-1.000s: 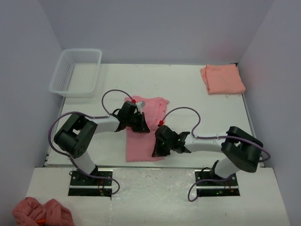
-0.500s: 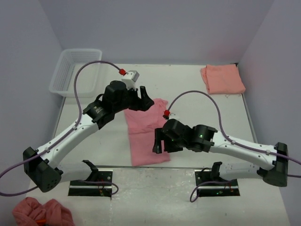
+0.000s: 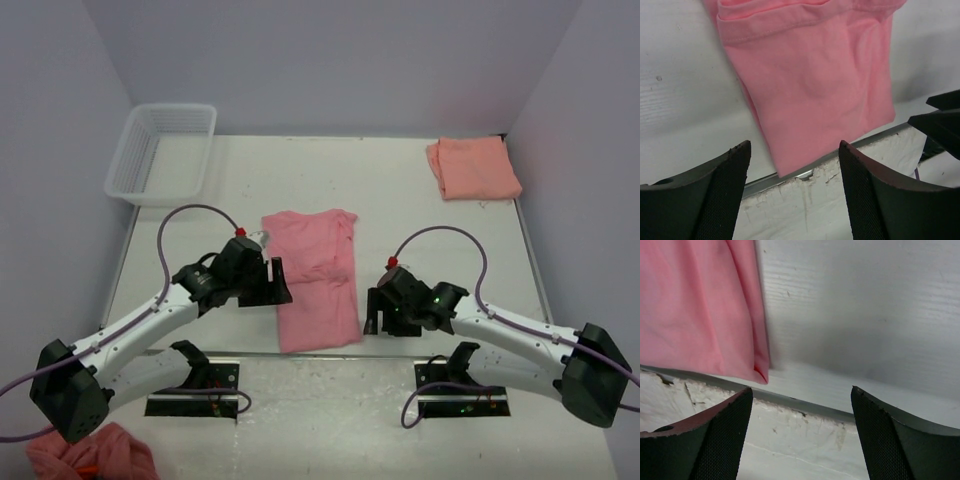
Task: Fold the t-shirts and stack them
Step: Grab one side of the 2/3 rectangular tshirt with both arms
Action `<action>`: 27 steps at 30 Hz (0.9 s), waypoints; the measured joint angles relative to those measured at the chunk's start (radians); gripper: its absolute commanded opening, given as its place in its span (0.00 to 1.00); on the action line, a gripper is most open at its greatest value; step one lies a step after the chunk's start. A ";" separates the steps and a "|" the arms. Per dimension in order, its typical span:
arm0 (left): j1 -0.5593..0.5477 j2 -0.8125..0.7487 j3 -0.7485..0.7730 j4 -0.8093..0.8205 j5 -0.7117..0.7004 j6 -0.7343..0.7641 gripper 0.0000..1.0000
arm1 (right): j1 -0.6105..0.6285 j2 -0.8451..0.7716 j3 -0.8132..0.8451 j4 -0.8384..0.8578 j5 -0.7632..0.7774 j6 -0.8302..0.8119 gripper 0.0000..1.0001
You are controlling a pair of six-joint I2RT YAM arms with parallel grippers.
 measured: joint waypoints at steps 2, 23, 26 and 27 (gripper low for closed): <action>0.000 -0.035 -0.007 0.000 0.006 -0.013 0.73 | -0.025 0.006 -0.007 0.047 -0.023 -0.014 0.80; 0.000 -0.113 -0.072 -0.071 0.025 -0.058 0.75 | -0.056 0.142 -0.127 0.507 -0.204 0.028 0.75; 0.000 -0.113 -0.072 -0.089 0.025 -0.057 0.75 | -0.056 0.093 -0.156 0.502 -0.201 0.051 0.75; 0.000 -0.113 -0.072 -0.093 0.025 -0.057 0.75 | -0.056 0.077 -0.165 0.493 -0.198 0.057 0.75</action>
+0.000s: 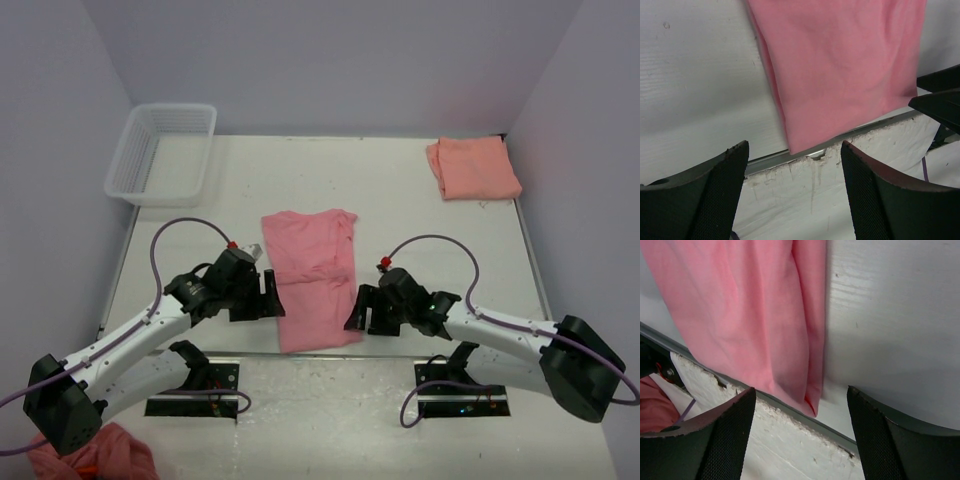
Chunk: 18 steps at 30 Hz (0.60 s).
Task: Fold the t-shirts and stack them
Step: Grab one side of the 2/3 rectangular tshirt with both arms
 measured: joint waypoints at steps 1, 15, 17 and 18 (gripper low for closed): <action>0.000 0.000 0.000 -0.006 0.000 0.001 0.75 | 0.000 -0.014 -0.006 -0.011 0.003 0.005 0.74; 0.000 0.016 0.000 -0.027 -0.003 0.002 0.75 | 0.021 0.048 -0.033 0.106 -0.029 0.076 0.61; 0.000 0.016 0.000 -0.028 -0.003 0.002 0.75 | 0.036 0.056 -0.033 0.118 -0.030 0.087 0.58; 0.000 0.016 -0.001 -0.028 -0.002 0.002 0.75 | 0.043 0.060 -0.033 0.119 -0.029 0.090 0.56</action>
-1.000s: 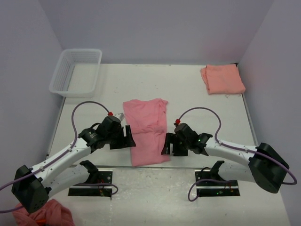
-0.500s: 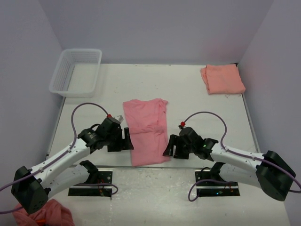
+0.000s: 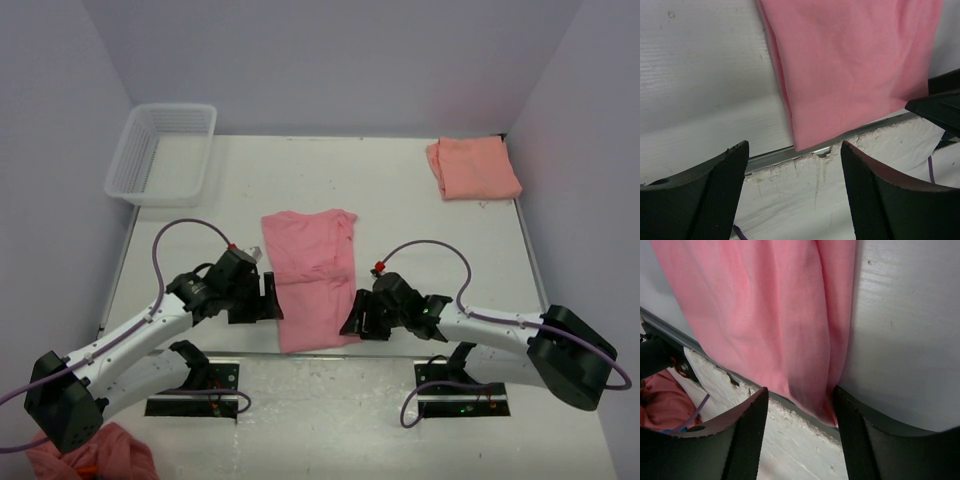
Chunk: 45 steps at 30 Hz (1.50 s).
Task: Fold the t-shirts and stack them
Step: Grab one side of the 2/3 rectangular tshirt with both arms
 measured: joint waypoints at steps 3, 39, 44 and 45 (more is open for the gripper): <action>0.000 0.003 -0.006 -0.001 0.003 0.002 0.75 | 0.021 0.003 -0.001 -0.001 0.006 0.012 0.52; -0.033 0.046 -0.176 0.090 0.126 -0.008 0.77 | 0.059 0.143 0.015 0.106 -0.002 0.051 0.00; -0.034 0.093 -0.182 0.155 0.157 -0.022 0.71 | 0.059 0.135 0.011 0.102 0.000 0.051 0.00; -0.034 0.101 -0.183 0.169 0.163 -0.028 0.70 | 0.060 0.132 0.010 0.100 0.002 0.051 0.00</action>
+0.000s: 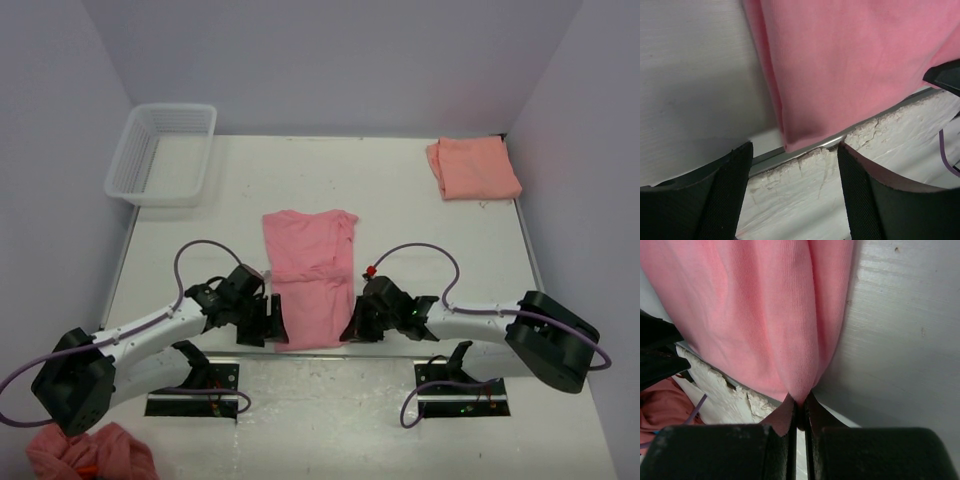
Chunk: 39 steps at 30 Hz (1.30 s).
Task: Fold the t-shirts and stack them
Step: Grab one side of the 2/3 rectangular tshirt with both arms
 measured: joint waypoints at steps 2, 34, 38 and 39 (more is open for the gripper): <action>-0.001 0.009 -0.010 0.036 0.018 -0.008 0.67 | 0.000 -0.008 -0.003 -0.005 0.005 0.000 0.00; -0.014 -0.105 -0.122 0.163 0.035 -0.080 0.00 | 0.046 -0.057 0.001 -0.083 0.063 -0.001 0.00; -0.019 -0.234 -0.101 0.068 0.034 -0.097 0.00 | 0.085 -0.102 0.006 -0.166 0.095 -0.001 0.00; -0.021 -0.258 -0.092 0.048 0.035 -0.103 0.00 | 0.094 -0.112 0.009 -0.186 0.100 0.000 0.00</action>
